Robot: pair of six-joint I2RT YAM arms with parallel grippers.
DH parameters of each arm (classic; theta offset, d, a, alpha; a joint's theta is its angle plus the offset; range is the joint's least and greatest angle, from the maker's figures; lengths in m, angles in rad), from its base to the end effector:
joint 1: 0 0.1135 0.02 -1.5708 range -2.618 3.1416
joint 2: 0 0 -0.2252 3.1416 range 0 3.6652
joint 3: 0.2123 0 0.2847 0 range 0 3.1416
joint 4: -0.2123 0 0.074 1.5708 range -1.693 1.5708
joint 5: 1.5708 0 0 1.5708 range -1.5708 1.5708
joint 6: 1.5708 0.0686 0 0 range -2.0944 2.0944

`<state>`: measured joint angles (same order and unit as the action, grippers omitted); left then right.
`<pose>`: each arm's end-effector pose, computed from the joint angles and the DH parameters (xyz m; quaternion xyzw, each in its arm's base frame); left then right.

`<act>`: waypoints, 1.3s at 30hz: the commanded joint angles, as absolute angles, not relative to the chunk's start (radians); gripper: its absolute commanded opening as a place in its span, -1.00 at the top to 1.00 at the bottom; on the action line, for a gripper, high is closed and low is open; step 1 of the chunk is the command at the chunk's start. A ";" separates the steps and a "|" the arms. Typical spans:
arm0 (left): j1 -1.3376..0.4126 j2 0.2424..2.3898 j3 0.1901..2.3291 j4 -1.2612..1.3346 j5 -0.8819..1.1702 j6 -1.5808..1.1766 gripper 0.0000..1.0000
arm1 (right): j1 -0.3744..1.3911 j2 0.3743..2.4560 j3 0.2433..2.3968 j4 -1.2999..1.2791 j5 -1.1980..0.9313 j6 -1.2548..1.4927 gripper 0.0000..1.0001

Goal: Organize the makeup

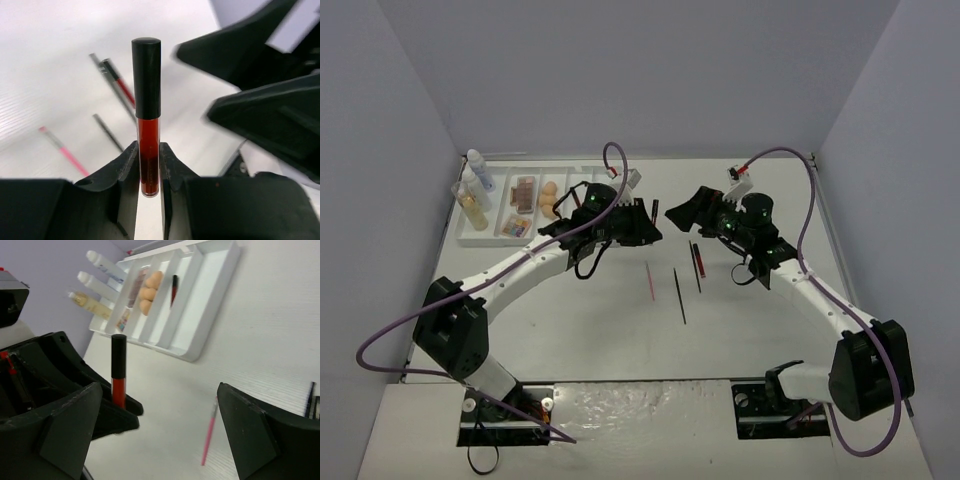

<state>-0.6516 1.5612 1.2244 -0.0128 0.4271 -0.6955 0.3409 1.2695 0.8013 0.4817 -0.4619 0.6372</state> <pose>0.3235 -0.2825 0.2566 0.1039 0.8032 -0.4852 0.3297 0.3328 0.1505 0.2583 -0.0602 0.7002 0.4675 0.5362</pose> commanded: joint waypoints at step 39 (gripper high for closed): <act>-0.236 2.100 1.918 -0.574 -0.052 -0.364 -0.16 | 0.299 1.360 0.972 -0.111 -0.095 0.285 -0.61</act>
